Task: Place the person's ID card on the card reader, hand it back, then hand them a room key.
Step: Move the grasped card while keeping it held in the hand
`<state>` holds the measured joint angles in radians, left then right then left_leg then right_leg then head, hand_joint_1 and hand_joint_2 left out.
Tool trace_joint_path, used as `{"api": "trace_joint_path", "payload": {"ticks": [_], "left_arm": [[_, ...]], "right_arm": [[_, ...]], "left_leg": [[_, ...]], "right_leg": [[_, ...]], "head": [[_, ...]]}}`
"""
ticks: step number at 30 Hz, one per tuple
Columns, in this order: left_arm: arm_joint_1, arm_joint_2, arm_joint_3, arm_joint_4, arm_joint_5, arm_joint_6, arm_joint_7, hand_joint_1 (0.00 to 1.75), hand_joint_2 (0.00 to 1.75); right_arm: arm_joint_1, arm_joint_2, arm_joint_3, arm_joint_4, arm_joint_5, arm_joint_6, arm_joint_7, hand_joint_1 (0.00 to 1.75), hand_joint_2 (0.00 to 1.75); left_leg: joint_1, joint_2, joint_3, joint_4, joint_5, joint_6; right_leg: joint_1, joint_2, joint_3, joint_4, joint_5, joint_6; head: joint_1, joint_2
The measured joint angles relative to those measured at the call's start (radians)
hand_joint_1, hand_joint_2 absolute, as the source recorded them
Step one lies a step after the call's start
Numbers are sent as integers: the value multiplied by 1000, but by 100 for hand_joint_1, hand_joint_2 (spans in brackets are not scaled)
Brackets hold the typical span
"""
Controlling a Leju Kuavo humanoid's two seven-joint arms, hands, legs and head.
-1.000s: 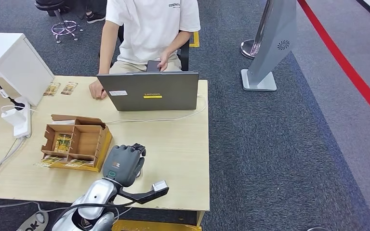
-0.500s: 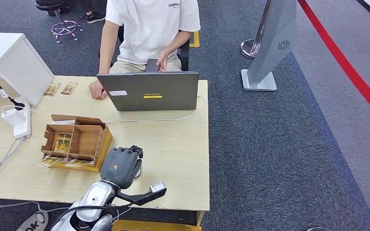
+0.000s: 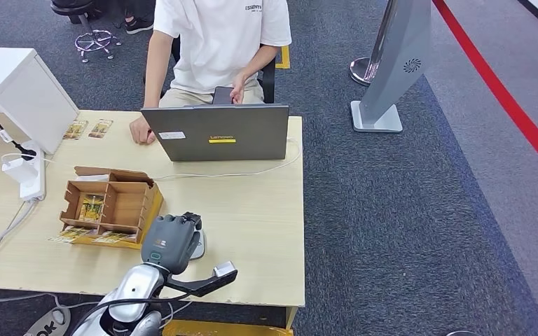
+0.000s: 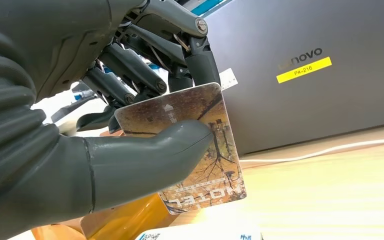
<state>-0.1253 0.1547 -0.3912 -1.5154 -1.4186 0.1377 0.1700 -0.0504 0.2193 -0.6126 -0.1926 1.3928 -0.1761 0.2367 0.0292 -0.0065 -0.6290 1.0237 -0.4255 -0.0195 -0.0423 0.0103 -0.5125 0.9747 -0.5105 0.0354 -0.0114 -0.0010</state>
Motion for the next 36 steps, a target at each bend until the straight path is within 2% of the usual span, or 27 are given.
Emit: {"api": "trace_joint_path", "payload": {"ticks": [20, 26, 32, 36], "left_arm": [[30, -19, 42, 35, -4, -17, 5, 175, 175], [31, -26, 45, 37, -5, -51, 10, 175, 175], [17, -32, 46, 49, 16, -91, 5, 175, 175], [-13, -44, 46, 59, 46, -59, -18, 175, 175]], "right_arm": [[-1, 2, -7, 0, 0, -2, 14, 0, 175], [-1, 3, -8, 0, -5, -2, 18, 0, 175], [-1, 3, -11, 0, -7, -2, 21, 0, 175], [-1, 3, -13, 0, -5, -2, 21, 0, 175]], "left_leg": [[0, 0, 0, 0, 0, 0], [0, 0, 0, 0, 0, 0], [0, 0, 0, 0, 0, 0], [0, 0, 0, 0, 1, -1]], "right_leg": [[0, 0, 0, 0, 0, 0], [0, 0, 0, 0, 0, 0], [0, 0, 0, 0, 0, 0], [0, 0, 0, 0, 0, 0]], "head": [[0, 0], [0, 0], [0, 0], [0, 0]]}}
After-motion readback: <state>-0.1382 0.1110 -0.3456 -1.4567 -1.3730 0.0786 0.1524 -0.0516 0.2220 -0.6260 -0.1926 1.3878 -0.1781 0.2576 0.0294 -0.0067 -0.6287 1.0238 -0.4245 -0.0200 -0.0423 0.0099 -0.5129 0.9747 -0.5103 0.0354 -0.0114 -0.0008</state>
